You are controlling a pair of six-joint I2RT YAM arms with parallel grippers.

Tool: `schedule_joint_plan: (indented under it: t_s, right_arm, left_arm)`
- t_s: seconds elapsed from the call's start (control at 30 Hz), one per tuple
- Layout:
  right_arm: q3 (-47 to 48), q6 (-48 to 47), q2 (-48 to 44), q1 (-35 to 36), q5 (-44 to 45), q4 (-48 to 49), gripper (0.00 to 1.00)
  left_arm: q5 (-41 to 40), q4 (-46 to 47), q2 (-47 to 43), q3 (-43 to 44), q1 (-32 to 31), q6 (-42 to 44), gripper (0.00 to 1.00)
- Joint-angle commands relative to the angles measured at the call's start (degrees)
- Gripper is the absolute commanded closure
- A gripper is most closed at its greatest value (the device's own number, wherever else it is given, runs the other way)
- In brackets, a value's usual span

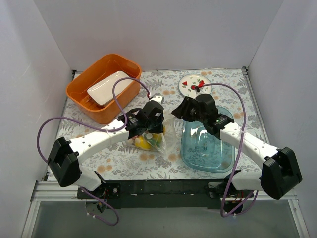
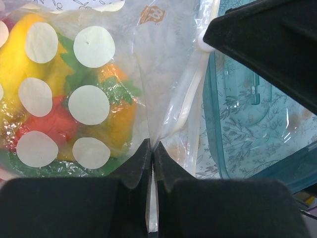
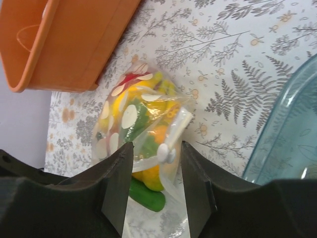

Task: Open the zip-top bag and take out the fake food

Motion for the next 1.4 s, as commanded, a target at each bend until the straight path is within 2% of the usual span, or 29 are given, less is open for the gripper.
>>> schedule_joint_plan:
  t_s: [0.0,0.83,1.37]
  right_arm:
    - [0.5,3.0,0.9,0.1,-3.6,5.9,0.51]
    - [-5.4,4.1,-0.8,0.1,-1.5,5.6,0.53]
    - [-6.3,4.7,-2.7,-0.4,0.4,3.5,0.46]
  left_arm:
    - [0.7,1.5,-0.6,-0.7,0.3,0.3,1.00]
    - [0.6,1.3,-1.2,-0.7,0.4,0.5,1.00]
    - [1.1,1.3,-1.4,-1.1,0.3,0.4,1.00]
